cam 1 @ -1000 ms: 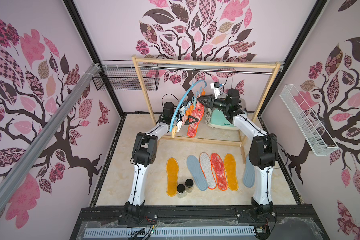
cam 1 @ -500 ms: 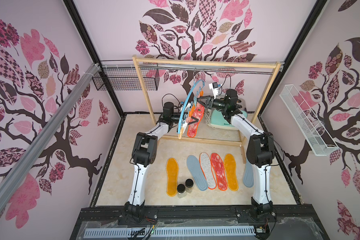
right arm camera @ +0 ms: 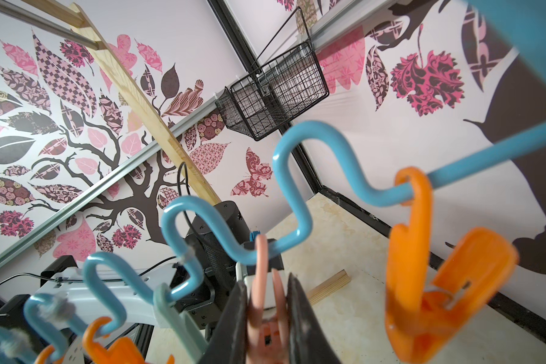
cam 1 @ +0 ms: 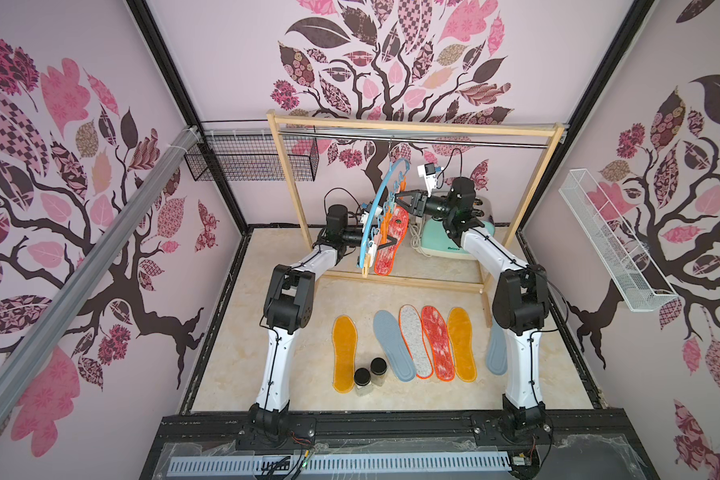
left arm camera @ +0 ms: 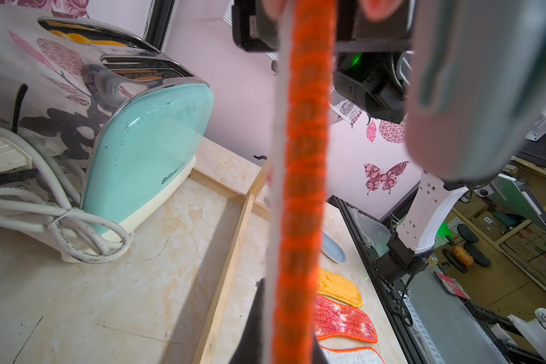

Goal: Take the shoe insoles off the hanger
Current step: Open the clamp at the hanger.

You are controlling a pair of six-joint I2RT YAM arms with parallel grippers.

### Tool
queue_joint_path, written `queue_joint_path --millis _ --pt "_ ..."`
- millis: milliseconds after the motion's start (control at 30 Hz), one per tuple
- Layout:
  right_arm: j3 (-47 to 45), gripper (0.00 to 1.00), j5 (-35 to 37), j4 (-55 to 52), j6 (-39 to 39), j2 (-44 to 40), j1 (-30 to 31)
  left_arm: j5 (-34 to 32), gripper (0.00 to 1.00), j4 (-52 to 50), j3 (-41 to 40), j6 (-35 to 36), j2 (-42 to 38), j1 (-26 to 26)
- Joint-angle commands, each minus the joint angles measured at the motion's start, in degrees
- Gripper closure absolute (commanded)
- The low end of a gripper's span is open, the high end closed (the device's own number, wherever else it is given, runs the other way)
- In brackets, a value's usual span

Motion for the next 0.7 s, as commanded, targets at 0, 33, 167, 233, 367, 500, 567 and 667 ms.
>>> queue_joint_path --millis 0,33,167,233,367,500,567,667 --pt "2.76 0.88 1.55 -0.4 -0.31 1.41 0.24 -1.89 1.0 -4.7 -2.79 4.03 -3.06 0.32" --pt "2.78 0.88 1.77 -0.46 -0.29 1.44 0.24 -2.7 1.0 -7.08 -3.77 6.11 -4.09 0.36" --pt "2.4 0.88 2.45 -1.09 -0.6 1.15 0.24 -6.04 1.0 -18.85 -6.12 14.67 -7.61 0.72" --pt "2.04 0.88 2.7 -1.34 -0.98 1.05 0.19 -8.04 1.0 -21.66 -7.61 16.33 -9.13 1.0" --pt "1.88 0.88 3.62 -2.82 -2.12 1.12 0.15 -11.06 1.0 -21.7 -12.32 16.22 -12.68 1.2" --pt "1.94 0.87 4.16 -4.5 -3.23 1.01 0.12 -15.44 1.0 -22.88 -17.01 16.51 -16.51 2.04" --pt "1.58 0.86 4.43 -5.35 -3.93 0.85 0.11 -17.97 1.0 -24.87 -18.97 17.26 -18.28 2.81" --pt "1.11 0.86 4.95 -6.33 -4.84 0.61 0.06 -21.53 1.0 -25.87 -22.36 17.0 -20.97 3.69"
